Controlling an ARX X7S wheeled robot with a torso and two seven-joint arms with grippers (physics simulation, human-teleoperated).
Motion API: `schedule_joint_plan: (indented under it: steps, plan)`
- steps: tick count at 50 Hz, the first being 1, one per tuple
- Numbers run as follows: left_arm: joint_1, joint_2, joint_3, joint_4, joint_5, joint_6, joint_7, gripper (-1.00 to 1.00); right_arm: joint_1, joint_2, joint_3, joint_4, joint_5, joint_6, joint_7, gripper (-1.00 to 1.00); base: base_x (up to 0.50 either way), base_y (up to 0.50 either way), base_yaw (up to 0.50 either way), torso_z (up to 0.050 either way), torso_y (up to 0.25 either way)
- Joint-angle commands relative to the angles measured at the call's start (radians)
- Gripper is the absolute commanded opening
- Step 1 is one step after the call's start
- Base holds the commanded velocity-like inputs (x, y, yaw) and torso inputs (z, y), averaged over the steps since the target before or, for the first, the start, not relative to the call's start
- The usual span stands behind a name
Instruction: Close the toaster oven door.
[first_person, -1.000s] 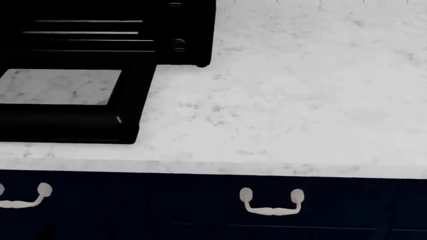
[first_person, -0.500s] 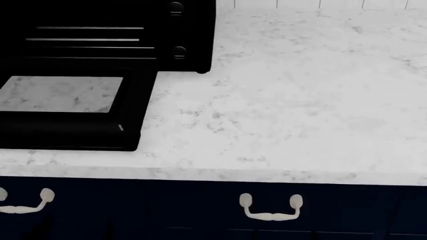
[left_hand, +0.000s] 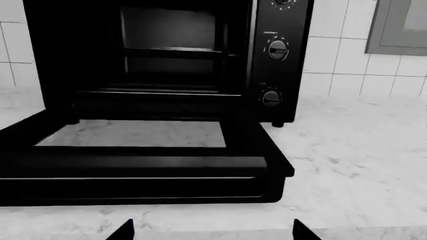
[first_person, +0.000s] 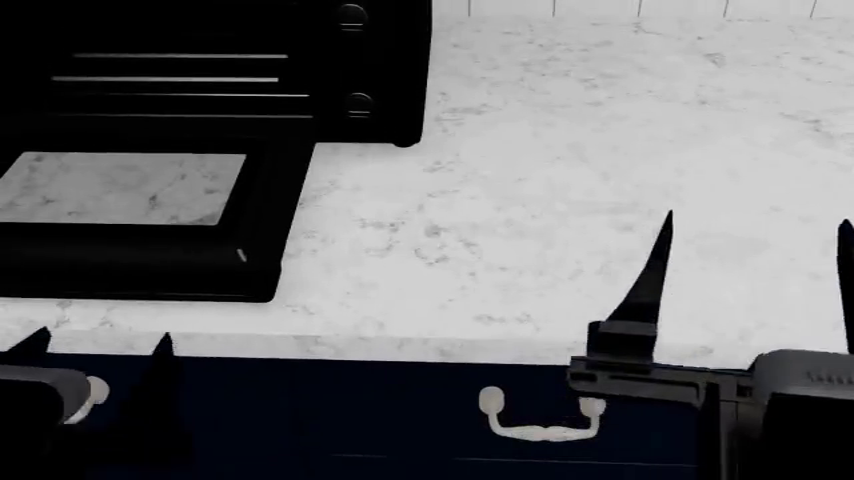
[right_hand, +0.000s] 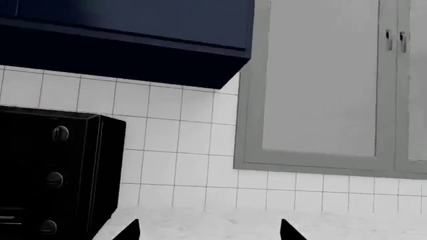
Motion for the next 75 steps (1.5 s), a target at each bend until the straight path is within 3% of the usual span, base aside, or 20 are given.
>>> schedule_joint_plan:
  steps: [1,4,7,14,21,35,64,75]
  plan:
    - [-0.129,-0.068,-0.047,0.079,-0.076,-0.173,0.008,1.0,0.191,0.121,0.166,-0.304,0.11,0.33,0.005,1.0,0.0,0.0,0.0,0.0,0.0]
    - [-0.173,-0.086,-0.057,0.067,-0.09,-0.196,0.018,1.0,0.25,0.151,0.215,-0.362,0.157,0.419,0.007,1.0,0.0,0.0,0.0,0.0,0.0]
    - [-0.212,-0.098,-0.078,0.07,-0.113,-0.232,0.02,1.0,0.289,0.318,0.263,-0.37,0.421,0.425,0.199,1.0,0.0,0.0,0.0,0.0,0.0]
    - [-0.254,-0.12,-0.089,0.085,-0.129,-0.278,0.014,1.0,0.274,0.576,0.329,-0.369,0.762,0.335,0.472,1.0,0.0,0.0,0.0,0.0,0.0]
    - [-0.281,-0.129,-0.077,0.088,-0.133,-0.305,0.009,1.0,0.186,0.72,0.406,-0.368,0.896,0.225,0.575,1.0,0.0,0.0,0.0,0.0,0.0]
    - [-0.287,-0.129,-0.088,0.1,-0.157,-0.323,0.006,1.0,0.165,0.76,0.297,-0.356,0.839,0.157,0.599,1.0,0.0,0.31,0.0,0.0,0.0]
    - [-0.288,-0.13,-0.058,0.107,-0.158,-0.322,-0.005,1.0,0.041,0.797,0.354,-0.356,0.832,0.068,0.607,1.0,0.0,0.5,0.0,0.0,0.0]
    - [-0.296,-0.13,-0.06,0.095,-0.16,-0.314,-0.009,1.0,0.056,0.822,0.323,-0.354,0.839,0.042,0.624,1.0,0.03,0.02,0.0,0.0,0.0]
